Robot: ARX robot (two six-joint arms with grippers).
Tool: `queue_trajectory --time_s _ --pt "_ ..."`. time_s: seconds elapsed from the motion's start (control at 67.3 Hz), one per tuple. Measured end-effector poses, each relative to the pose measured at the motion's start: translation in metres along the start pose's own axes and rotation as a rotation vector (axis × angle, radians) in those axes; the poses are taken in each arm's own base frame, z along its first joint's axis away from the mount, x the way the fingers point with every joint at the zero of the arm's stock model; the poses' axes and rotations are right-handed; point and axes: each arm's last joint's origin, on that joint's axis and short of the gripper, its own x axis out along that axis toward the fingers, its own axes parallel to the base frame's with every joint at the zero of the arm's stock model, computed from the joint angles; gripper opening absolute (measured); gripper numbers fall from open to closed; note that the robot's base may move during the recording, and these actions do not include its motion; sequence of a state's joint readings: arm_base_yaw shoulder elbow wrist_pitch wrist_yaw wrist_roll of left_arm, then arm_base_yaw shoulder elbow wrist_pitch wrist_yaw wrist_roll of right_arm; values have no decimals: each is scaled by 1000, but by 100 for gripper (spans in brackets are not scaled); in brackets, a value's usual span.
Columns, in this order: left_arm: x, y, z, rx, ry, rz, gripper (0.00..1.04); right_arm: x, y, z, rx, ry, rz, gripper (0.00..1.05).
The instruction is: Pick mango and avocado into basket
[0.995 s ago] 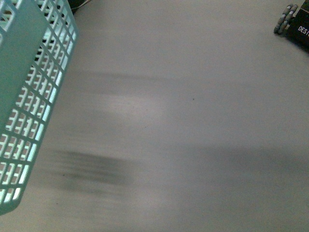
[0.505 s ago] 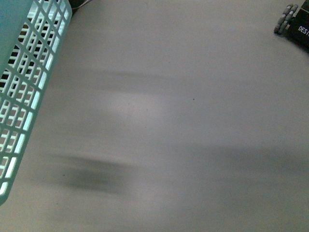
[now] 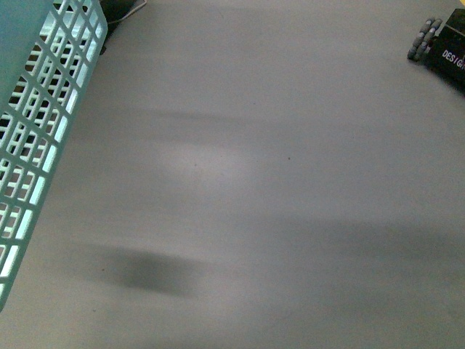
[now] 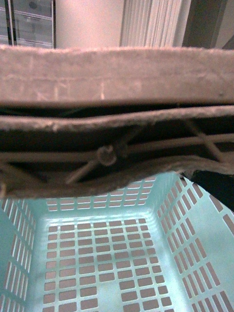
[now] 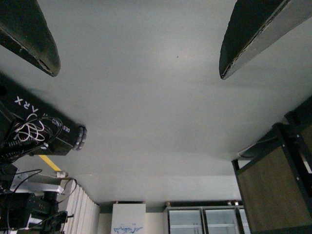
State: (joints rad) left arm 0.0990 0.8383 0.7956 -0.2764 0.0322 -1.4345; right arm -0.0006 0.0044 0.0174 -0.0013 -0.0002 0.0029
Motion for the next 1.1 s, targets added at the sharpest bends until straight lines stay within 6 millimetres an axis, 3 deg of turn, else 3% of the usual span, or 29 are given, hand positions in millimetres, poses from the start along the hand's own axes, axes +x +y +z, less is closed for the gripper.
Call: queue_trajectory --time_s 1.099 --pt "0 0 0 1 -3 -1 14 0 0 0 0 0 0 96"
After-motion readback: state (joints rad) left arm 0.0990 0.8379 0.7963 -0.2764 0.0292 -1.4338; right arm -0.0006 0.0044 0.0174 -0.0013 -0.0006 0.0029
